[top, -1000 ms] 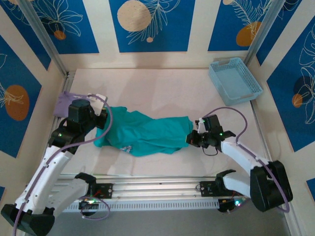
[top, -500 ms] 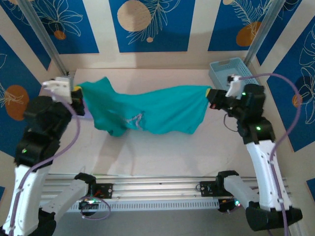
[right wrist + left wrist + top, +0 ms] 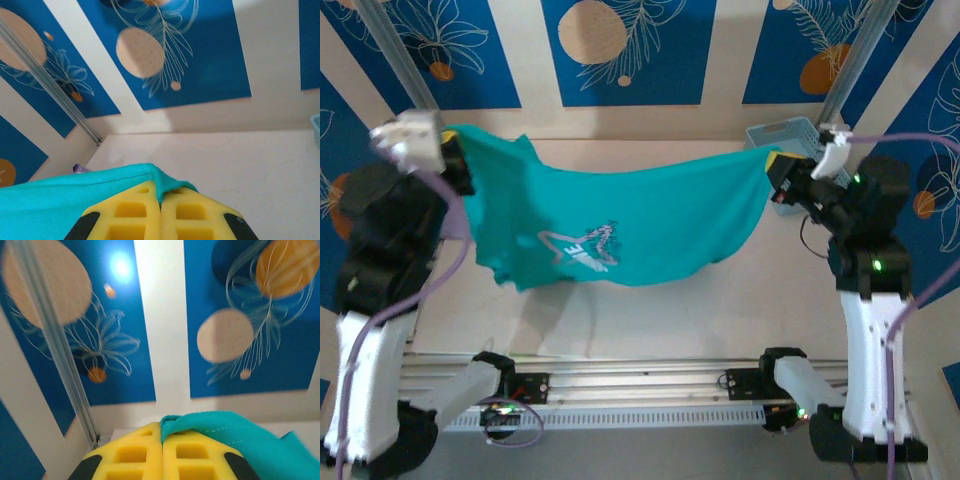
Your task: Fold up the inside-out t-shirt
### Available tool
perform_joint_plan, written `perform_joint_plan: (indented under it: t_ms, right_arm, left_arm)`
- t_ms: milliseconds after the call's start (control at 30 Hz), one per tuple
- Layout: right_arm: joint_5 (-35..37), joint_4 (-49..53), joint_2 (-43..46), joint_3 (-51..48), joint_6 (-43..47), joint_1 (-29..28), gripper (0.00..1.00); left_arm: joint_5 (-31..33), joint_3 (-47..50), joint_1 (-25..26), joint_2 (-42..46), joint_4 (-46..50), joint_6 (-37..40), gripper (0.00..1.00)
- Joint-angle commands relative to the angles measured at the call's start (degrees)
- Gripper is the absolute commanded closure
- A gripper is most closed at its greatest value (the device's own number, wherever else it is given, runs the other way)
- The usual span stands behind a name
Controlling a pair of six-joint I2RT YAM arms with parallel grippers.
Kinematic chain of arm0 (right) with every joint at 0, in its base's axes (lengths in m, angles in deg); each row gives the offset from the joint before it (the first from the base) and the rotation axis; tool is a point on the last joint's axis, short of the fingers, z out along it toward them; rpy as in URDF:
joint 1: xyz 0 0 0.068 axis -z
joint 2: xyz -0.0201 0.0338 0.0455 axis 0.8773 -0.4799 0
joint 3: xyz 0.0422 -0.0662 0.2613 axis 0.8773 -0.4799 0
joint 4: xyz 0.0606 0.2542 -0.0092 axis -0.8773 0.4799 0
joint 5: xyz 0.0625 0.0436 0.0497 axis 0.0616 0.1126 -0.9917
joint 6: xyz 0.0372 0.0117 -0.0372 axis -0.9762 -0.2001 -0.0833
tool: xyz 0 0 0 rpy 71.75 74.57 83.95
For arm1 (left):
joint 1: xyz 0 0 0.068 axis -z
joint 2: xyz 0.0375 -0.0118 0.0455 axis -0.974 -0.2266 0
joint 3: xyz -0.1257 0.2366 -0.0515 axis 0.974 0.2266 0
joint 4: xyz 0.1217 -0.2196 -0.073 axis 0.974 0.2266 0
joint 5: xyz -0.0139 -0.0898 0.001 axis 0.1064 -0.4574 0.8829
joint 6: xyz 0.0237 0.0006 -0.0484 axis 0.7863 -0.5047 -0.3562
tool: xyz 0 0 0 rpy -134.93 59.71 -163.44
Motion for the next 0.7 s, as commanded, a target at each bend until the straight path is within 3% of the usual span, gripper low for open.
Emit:
perform_joint_plan:
  t_ms: [0,200,333,467,667]
  right_arm:
    - [-2.24,-6.08,-6.06,-1.24,0.75,0.41,1.0]
    - [-1.92,-8.91,-15.51,4.11,1.91,0.65,1.0]
    - [-1.36,-7.04,-16.76,8.2,2.85,1.69,1.0]
    - [0.13,-4.88,-12.9,9.38,4.04,2.74,1.0]
    - [2.95,-2.56,-1.92,7.83,4.49,3.47,1.0]
  left_arm:
    - [1.9,-0.77,-0.93,-8.28,-5.65,2.51,1.0]
    - [-2.48,-11.06,-3.3,-20.98,-6.16,-0.19,1.0]
    - [-5.75,-17.06,-4.34,-23.22,-3.86,-1.61,1.0]
    - [-6.61,-16.55,-4.44,-18.19,-4.08,-2.0,1.0]
    - [-10.63,-8.4,-4.39,-2.93,-8.43,-3.72,1.0]
